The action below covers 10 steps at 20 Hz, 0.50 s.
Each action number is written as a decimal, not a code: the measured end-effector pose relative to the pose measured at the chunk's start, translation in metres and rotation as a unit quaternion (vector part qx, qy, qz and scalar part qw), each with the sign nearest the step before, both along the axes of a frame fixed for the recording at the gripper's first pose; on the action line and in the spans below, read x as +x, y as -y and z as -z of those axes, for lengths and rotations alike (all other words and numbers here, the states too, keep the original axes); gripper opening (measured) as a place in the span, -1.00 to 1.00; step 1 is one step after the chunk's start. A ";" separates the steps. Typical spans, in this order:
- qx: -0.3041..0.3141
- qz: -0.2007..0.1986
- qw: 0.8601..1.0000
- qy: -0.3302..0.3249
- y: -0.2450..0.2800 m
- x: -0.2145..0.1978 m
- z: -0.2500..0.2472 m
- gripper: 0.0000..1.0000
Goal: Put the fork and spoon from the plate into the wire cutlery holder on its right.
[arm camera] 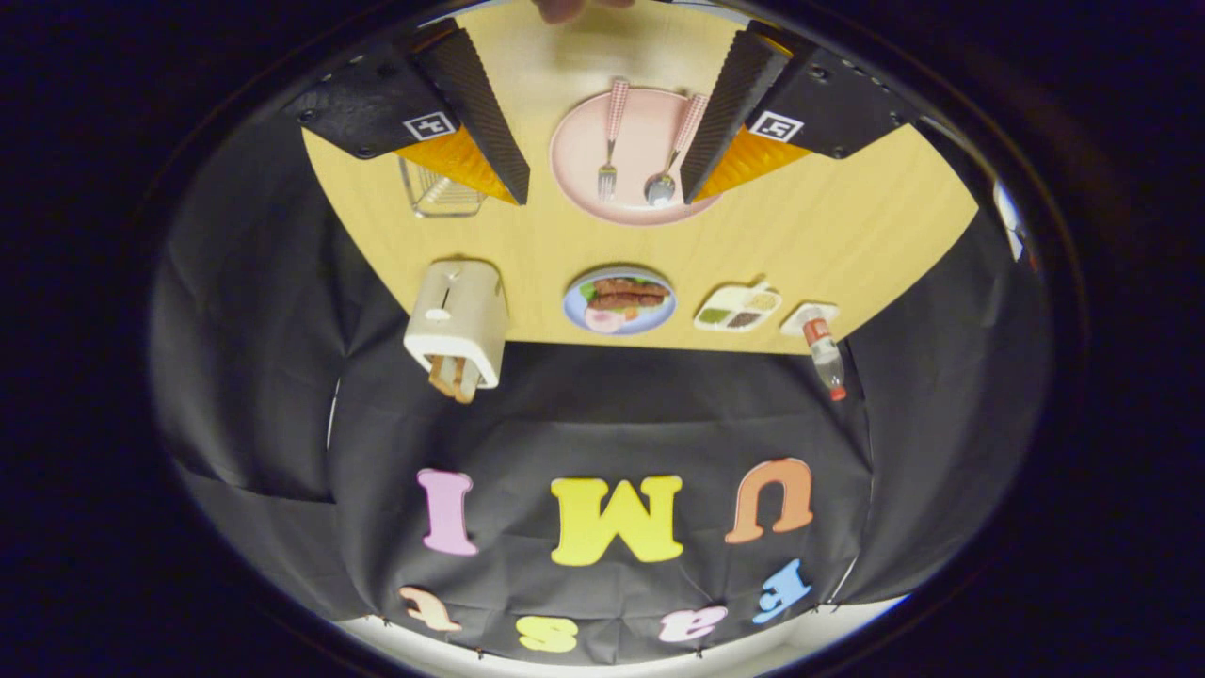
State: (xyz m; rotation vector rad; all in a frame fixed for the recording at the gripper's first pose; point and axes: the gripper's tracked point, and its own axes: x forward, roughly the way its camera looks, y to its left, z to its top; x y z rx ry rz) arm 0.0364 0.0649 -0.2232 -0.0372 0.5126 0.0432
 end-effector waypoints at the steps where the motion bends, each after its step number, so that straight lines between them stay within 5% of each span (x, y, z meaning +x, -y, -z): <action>1: -0.002 0.002 1.000 -0.022 -0.003 0.004 0.018 0.93; 6: -0.013 0.000 0.994 -0.109 -0.008 0.017 0.088 0.94; 10: -0.021 0.002 0.989 -0.149 -0.004 0.027 0.119 0.66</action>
